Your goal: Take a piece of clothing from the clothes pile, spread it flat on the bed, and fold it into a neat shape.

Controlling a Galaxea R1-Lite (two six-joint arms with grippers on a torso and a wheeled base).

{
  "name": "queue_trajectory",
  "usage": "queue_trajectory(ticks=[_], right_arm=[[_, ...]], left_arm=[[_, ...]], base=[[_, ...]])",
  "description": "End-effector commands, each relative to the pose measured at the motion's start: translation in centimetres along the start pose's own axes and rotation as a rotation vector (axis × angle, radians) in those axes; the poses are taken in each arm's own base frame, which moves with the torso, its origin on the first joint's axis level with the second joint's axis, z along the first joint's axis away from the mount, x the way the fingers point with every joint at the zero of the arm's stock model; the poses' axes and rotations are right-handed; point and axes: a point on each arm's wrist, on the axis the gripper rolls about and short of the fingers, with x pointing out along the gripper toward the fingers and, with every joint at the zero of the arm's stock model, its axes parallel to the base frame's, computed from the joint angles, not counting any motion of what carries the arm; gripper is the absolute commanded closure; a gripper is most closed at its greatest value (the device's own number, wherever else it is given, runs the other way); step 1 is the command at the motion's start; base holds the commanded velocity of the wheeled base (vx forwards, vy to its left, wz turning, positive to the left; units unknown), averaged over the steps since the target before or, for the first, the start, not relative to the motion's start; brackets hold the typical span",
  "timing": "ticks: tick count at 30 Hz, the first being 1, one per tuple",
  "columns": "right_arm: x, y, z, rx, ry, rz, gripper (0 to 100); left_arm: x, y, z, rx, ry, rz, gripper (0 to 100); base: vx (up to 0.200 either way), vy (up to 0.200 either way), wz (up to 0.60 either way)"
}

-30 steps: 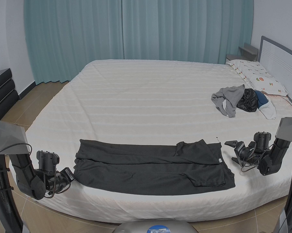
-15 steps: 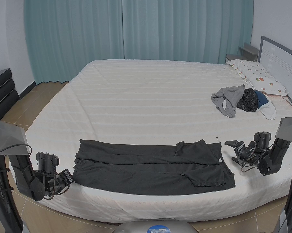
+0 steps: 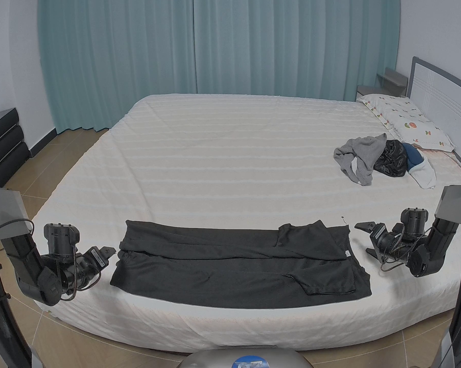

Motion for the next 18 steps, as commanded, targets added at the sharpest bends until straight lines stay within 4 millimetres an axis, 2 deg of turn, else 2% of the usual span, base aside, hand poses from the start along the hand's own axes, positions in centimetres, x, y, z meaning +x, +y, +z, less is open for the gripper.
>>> queue_trajectory(ticks=[1,5,6,7,9,12,18], right_arm=[[0.0,0.0,-0.1,0.000,0.002,0.000,0],[0.0,0.0,-0.1,0.000,0.003,0.001,0],[0.0,0.0,0.0,-0.001,0.002,0.002,0],[0.0,0.0,0.0,-0.001,0.002,0.002,0],[0.0,0.1,-0.2,-0.002,0.008,0.001,0],[0.1,0.1,-0.3,-0.002,0.008,0.000,0],[0.1,0.1,-0.4,-0.003,0.012,0.000,0]], left_arm=[[0.5,-1.3,2.0,-0.012,-0.022,-0.120,0],[1.9,-2.1,2.7,0.002,0.018,-0.215,0],[3.0,-2.5,2.9,0.018,0.046,-0.233,0],[3.0,-2.5,2.9,0.018,0.046,-0.233,0],[4.6,-3.1,3.4,0.055,0.091,-0.235,0],[5.6,-3.4,3.6,0.109,0.146,-0.235,0],[7.8,-3.4,3.2,0.248,0.199,-0.222,0]], base=[[0.000,0.000,0.00],[0.000,0.000,0.00],[0.000,0.000,0.00],[0.000,0.000,0.00],[0.000,0.000,0.00],[0.000,0.000,0.00],[0.000,0.000,0.00]])
